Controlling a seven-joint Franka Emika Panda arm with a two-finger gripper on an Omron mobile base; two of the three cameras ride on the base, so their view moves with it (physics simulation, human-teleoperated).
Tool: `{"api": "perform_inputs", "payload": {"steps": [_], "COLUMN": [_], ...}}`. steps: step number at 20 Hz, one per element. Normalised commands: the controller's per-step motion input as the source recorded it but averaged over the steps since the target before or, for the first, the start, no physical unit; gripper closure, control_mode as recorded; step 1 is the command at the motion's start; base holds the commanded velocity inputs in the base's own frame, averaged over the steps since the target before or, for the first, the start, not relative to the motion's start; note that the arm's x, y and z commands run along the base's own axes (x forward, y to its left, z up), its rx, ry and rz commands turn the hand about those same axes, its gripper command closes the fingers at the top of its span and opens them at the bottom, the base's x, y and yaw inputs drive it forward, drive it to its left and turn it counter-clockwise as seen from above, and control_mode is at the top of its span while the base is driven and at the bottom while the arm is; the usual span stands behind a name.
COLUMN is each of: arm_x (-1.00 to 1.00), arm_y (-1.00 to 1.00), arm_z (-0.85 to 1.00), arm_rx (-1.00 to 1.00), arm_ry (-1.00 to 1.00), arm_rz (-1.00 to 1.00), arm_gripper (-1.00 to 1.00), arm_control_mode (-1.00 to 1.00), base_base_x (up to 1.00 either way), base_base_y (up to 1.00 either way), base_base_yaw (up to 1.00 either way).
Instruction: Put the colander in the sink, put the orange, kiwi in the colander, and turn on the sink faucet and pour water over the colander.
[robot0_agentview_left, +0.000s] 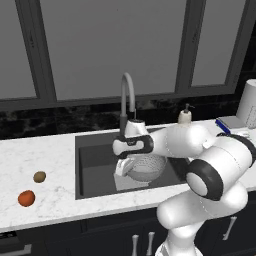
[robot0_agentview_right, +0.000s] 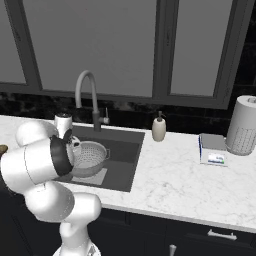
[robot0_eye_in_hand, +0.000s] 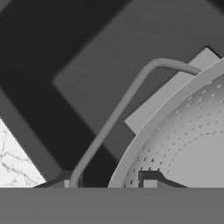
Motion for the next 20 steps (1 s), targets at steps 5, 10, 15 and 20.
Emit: {"api": "perform_inputs", "payload": {"steps": [5,10,15,20], "arm_x": [0.00,0.13,0.18,0.30], "arm_y": [0.01,0.00,0.07,0.10], "arm_z": [0.07,-0.53,-0.50,-0.18], "arm_rx": [0.00,-0.01,-0.01,0.00], "arm_ry": [0.32,-0.02,-0.11,-0.08], "arm_rz": [0.00,0.01,0.04,0.04], "arm_gripper": [1.00,1.00,1.00,1.00], "arm_control_mode": [-1.00,-1.00,-1.00,-1.00], "base_base_x": [0.00,0.00,0.00,0.00], "base_base_y": [0.00,0.00,0.00,0.00], "base_base_yaw": [0.00,0.00,0.00,0.00]}}
